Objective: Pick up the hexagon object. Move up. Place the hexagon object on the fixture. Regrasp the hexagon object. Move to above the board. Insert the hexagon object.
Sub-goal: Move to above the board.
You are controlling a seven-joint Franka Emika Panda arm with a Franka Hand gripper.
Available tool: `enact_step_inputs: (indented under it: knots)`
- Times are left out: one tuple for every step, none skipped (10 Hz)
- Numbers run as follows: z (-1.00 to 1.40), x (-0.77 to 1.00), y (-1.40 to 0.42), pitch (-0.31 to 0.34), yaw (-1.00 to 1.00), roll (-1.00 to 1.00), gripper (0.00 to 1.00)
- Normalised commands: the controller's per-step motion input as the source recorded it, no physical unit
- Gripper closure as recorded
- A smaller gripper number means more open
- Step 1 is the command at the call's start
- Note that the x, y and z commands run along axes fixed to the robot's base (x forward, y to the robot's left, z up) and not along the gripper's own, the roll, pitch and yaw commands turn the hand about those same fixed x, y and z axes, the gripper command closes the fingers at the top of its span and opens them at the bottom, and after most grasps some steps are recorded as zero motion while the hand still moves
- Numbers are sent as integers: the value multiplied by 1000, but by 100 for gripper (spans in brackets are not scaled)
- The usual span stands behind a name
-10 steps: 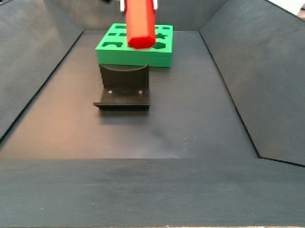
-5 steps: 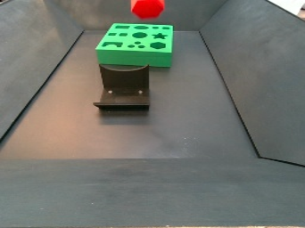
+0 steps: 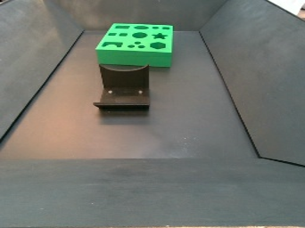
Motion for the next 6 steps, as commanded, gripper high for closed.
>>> enact_step_inputs:
  knots:
    - [123,-235,-1000,-34,-76,-1000,100]
    - [117,-239,-1000,-32,-79,-1000,100]
    - [118,-249,-1000,-29,-83,-1000,100]
    - [119,-256,-1000,-26,-85,-1000,100]
    - [118,-260,-1000,-26,-86,-1000,100]
    - [118,-274,-1000,-25,-85,-1000,100]
